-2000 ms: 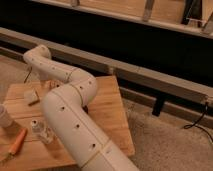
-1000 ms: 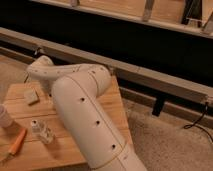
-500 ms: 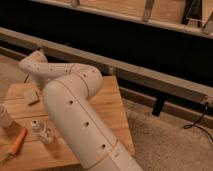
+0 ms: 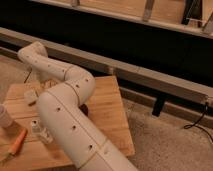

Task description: Place the eraser in the ceramic cup

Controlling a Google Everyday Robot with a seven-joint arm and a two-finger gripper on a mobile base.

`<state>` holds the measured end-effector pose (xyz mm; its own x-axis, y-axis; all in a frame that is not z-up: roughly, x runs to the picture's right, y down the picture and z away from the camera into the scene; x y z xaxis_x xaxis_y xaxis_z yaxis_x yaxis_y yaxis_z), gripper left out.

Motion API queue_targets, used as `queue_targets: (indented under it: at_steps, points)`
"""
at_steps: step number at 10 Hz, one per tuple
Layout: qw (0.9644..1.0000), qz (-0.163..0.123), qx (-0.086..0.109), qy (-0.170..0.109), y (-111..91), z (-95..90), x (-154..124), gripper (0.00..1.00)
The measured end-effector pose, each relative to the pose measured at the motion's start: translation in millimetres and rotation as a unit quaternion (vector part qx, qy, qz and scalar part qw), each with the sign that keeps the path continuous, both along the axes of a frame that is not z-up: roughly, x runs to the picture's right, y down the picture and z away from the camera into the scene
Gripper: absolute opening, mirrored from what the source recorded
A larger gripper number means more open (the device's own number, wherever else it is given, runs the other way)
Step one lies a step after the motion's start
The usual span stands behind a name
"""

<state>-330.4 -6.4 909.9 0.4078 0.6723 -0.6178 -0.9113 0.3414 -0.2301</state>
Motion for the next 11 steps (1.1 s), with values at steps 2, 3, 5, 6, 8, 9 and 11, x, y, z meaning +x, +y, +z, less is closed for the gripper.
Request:
queue_targets:
  at_steps: [2, 3, 5, 6, 8, 9, 11]
  points:
    - [0.9999, 0.008, -0.007, -0.001, 5, 12.5, 0, 0.65]
    - [0.9999, 0.010, -0.008, -0.003, 7, 15.9, -3, 0.65]
    - [0.9998, 0.014, -0.009, -0.008, 10, 23.7, -7, 0.65]
    - [0.9998, 0.014, -0.009, -0.009, 11, 26.7, -9, 0.65]
    - [0.9998, 0.010, -0.009, -0.011, 16, 32.1, -14, 0.65]
    - [0.9999, 0.008, -0.010, -0.011, 18, 33.6, -16, 0.65]
    - [0.9999, 0.003, -0.010, -0.013, 23, 36.9, -22, 0.65]
